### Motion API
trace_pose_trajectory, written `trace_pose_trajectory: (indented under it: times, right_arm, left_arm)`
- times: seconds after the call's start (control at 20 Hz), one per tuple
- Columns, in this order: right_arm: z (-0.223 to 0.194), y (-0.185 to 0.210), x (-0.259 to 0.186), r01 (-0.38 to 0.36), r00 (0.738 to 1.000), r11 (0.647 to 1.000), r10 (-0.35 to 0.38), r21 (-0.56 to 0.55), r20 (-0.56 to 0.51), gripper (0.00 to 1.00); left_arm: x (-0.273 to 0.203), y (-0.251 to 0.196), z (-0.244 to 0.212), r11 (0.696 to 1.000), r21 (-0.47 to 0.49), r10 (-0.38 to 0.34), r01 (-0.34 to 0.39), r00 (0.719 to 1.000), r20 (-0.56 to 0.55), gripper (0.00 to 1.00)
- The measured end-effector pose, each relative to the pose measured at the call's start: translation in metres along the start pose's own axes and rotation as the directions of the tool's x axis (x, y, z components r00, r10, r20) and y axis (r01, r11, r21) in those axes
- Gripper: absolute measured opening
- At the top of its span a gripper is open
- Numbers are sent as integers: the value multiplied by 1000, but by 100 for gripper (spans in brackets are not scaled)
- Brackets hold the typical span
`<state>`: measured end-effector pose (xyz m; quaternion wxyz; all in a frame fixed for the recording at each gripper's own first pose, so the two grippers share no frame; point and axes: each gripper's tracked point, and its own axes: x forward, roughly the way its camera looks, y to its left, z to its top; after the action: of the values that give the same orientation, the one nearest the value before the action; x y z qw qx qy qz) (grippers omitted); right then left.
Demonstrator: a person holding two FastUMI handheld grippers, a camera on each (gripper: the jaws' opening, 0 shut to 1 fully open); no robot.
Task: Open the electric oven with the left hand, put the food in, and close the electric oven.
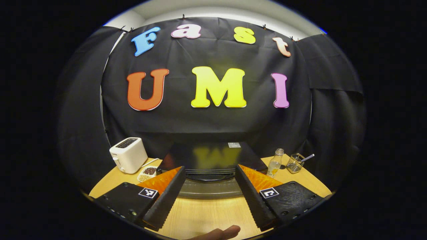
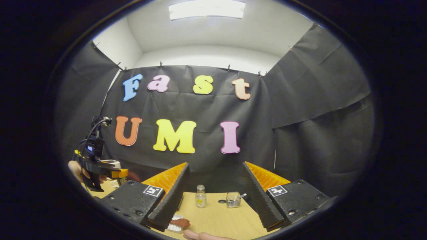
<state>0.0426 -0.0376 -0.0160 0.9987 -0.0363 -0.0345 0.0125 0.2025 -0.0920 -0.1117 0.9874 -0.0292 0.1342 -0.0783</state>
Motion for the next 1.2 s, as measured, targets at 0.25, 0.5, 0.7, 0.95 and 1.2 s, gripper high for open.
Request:
trace_pose_trajectory:
  times: [0.25, 0.5, 0.7, 0.95, 1.2]
  right_arm:
    - [-14, -12, 0, 0, 1000, 1000, 0, 5, -29, 96]
    - [-32, -12, 1, -65, 992, 997, 69, 36, -102, 99]
    - [-30, -26, 2, -26, 995, 1000, 25, -6, -93, 96]
    - [-29, -35, -7, -6, 995, 1000, 7, 9, -99, 99]
    - [-21, -35, -23, -14, 996, 1000, 14, -4, -86, 96]
  left_arm:
    - [54, -7, -30, 1000, 8, -12, 13, 993, -113, 95]
    - [82, -6, -42, 999, 43, -3, 11, 984, -179, 95]
    - [94, 0, -54, 999, 37, 6, 2, 975, -221, 97]
    - [90, 3, -56, 1000, 21, 3, 2, 971, -239, 97]
    - [68, 0, -66, 1000, 26, 8, -2, 972, -234, 97]
